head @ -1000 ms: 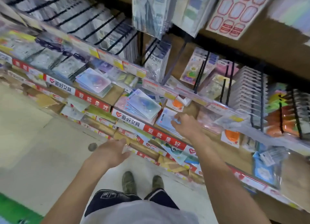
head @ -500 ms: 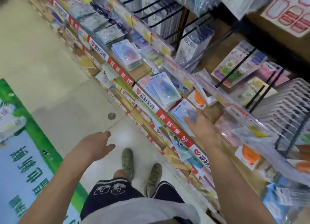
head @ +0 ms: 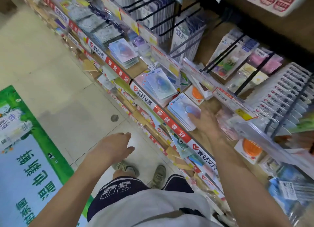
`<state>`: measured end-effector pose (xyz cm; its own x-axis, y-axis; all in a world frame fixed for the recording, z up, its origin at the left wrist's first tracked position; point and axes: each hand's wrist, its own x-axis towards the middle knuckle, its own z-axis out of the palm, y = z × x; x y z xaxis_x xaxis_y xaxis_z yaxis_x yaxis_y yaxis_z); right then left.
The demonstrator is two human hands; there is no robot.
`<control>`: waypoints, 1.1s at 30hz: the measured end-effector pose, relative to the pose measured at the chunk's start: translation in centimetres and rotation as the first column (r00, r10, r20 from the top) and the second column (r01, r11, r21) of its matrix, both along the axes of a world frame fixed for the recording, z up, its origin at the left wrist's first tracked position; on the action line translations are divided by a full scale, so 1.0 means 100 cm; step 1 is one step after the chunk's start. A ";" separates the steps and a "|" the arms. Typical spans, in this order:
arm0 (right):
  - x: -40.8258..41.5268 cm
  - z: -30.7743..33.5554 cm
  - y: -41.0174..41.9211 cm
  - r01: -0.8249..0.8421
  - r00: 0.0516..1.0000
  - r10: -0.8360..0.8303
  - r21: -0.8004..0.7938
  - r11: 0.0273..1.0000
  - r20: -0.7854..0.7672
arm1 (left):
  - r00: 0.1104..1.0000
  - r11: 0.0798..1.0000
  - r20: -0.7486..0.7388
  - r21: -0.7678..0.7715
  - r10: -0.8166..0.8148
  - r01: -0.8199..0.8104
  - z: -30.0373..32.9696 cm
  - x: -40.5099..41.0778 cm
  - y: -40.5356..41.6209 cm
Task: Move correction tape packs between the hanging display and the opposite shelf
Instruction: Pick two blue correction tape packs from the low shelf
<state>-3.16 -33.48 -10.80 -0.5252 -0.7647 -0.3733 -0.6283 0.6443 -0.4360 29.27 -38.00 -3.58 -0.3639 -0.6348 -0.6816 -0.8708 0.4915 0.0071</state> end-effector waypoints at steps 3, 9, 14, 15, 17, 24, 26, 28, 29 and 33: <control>-0.004 -0.003 0.002 0.007 1.000 -0.007 -0.012 1.000 0.019 | 1.000 1.000 0.006 -0.011 -0.027 0.027 0.003 -0.008 0.002; -0.007 -0.008 -0.002 0.023 0.999 -0.023 0.032 0.999 -0.029 | 0.999 0.999 -0.003 -0.018 -0.040 0.040 0.008 -0.013 0.001; -0.012 -0.017 -0.002 0.101 0.993 -0.099 -0.032 0.994 0.059 | 0.999 0.999 -0.023 -0.014 -0.036 0.036 0.008 -0.013 -0.002; -0.011 -0.015 -0.001 0.146 0.979 -0.139 -0.036 0.989 0.148 | 0.999 1.000 -0.030 -0.010 -0.030 0.029 0.008 -0.013 -0.002; -0.011 -0.013 0.002 0.220 0.924 -0.184 -0.071 0.973 0.336 | 0.999 1.000 -0.051 0.009 -0.010 0.010 0.006 -0.012 -0.002; 0.010 -0.002 0.043 0.317 0.764 -0.121 -0.206 0.926 0.634 | 0.997 0.991 -0.073 0.130 0.032 -0.022 -0.013 -0.021 0.006; 0.012 -0.004 0.057 0.325 0.770 -0.111 -0.237 0.916 0.628 | 0.995 0.988 -0.091 0.150 0.035 -0.021 -0.016 -0.028 0.006; 0.014 -0.005 0.069 0.362 0.747 -0.132 -0.231 0.903 0.652 | 0.991 0.985 -0.125 0.170 0.039 -0.018 -0.020 -0.036 0.004; 0.015 -0.004 0.074 0.388 0.723 -0.149 -0.218 0.896 0.675 | 0.990 0.985 -0.135 0.174 0.028 -0.004 -0.022 -0.041 0.003; 0.018 -0.003 0.094 0.446 0.677 -0.180 -0.203 0.872 0.714 | 0.985 0.991 -0.164 0.116 -0.051 0.071 -0.024 -0.064 0.002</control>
<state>-1.35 -24.03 -11.14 -0.4776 -0.7421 -0.4703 0.1172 0.4767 -0.8712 22.84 -37.83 -5.97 -0.5102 -0.5241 -0.6819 -0.8218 0.5309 0.2068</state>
